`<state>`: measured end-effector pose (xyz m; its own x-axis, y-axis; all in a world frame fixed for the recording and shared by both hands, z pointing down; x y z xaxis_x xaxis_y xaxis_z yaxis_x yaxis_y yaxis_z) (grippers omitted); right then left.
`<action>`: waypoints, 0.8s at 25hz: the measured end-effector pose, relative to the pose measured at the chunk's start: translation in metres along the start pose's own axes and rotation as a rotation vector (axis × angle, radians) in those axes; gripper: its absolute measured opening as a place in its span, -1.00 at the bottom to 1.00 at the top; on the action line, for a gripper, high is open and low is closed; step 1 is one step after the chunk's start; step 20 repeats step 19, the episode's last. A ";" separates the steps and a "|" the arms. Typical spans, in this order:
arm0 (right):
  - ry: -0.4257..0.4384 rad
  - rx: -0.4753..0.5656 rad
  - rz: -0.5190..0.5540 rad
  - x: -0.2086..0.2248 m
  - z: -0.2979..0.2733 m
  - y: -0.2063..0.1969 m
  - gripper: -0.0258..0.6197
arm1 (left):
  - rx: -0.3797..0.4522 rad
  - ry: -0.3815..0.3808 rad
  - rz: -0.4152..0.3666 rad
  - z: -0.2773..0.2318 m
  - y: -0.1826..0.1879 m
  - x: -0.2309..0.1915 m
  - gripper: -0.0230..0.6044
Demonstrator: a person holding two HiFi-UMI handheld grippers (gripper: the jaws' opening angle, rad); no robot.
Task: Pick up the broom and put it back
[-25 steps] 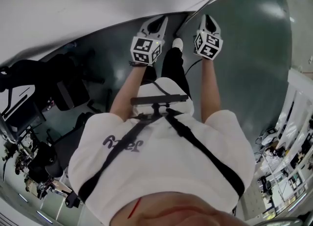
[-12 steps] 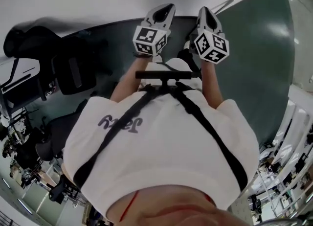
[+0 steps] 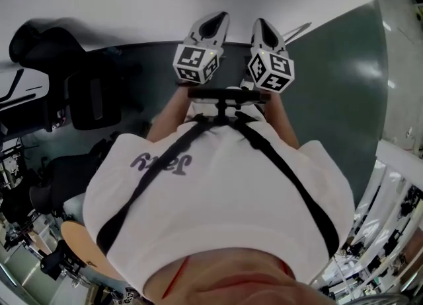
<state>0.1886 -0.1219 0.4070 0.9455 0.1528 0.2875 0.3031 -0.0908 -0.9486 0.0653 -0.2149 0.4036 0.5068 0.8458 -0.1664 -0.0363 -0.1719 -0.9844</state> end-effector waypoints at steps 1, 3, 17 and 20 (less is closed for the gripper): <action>-0.002 -0.008 0.005 0.002 0.001 0.001 -0.90 | 0.004 0.005 0.004 -0.001 0.001 0.001 -0.89; -0.009 -0.021 0.019 0.006 0.004 0.002 -0.90 | 0.010 0.011 0.009 -0.005 0.003 0.005 -0.89; 0.030 -0.023 0.080 0.056 0.004 0.022 -0.90 | 0.010 0.017 0.023 -0.043 -0.006 0.037 -0.89; 0.037 -0.020 0.091 0.065 0.001 0.026 -0.90 | 0.017 0.013 0.024 -0.052 -0.005 0.040 -0.89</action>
Point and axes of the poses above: the fingertips, and each gripper's own axes: z backward along the fingers, x to its right, y out of its top, the point moved 6 cm from there along z, backward along the fingers, and after that the axes turned 10 degrees about y, right-handed, at the moved point
